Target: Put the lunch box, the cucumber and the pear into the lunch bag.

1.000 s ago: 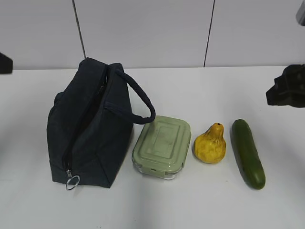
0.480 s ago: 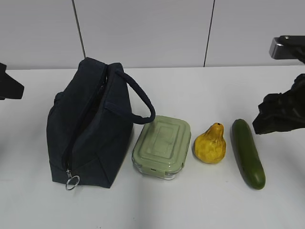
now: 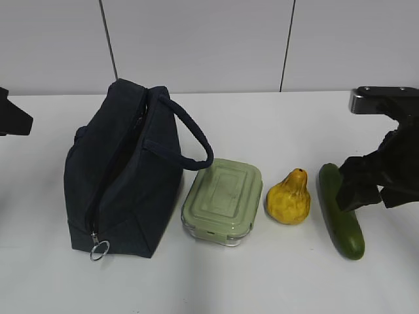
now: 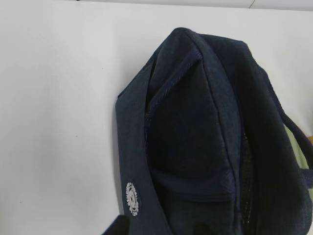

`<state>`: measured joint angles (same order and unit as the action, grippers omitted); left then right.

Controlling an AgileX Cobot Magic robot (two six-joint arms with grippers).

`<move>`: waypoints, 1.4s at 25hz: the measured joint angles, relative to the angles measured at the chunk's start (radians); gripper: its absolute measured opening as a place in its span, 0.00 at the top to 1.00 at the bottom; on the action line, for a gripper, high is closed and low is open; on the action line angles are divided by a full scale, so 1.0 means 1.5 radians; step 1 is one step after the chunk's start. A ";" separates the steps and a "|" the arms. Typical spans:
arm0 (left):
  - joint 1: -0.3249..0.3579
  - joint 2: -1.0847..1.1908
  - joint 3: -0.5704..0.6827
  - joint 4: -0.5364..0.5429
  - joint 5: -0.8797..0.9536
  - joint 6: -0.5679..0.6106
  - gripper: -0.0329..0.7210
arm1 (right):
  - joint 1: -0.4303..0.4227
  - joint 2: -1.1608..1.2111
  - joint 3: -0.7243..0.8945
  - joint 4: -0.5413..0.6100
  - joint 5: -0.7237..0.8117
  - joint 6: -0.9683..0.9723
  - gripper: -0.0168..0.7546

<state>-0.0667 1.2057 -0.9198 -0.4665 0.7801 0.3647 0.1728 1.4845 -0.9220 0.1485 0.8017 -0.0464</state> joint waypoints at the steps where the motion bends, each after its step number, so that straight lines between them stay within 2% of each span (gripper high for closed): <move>1: 0.000 0.000 0.000 0.000 0.000 0.000 0.63 | 0.000 0.007 -0.003 0.000 -0.001 0.004 0.21; 8: 0.000 0.000 0.000 0.000 -0.002 0.000 0.63 | 0.000 0.057 -0.036 -0.003 -0.004 0.022 0.21; 35: 0.000 0.000 0.000 0.002 -0.003 0.000 0.63 | 0.000 0.213 -0.040 -0.031 -0.081 0.045 0.21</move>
<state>-0.0667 1.2057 -0.9198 -0.4634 0.7761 0.3649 0.1728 1.8035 -0.9815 0.1026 0.6806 0.0210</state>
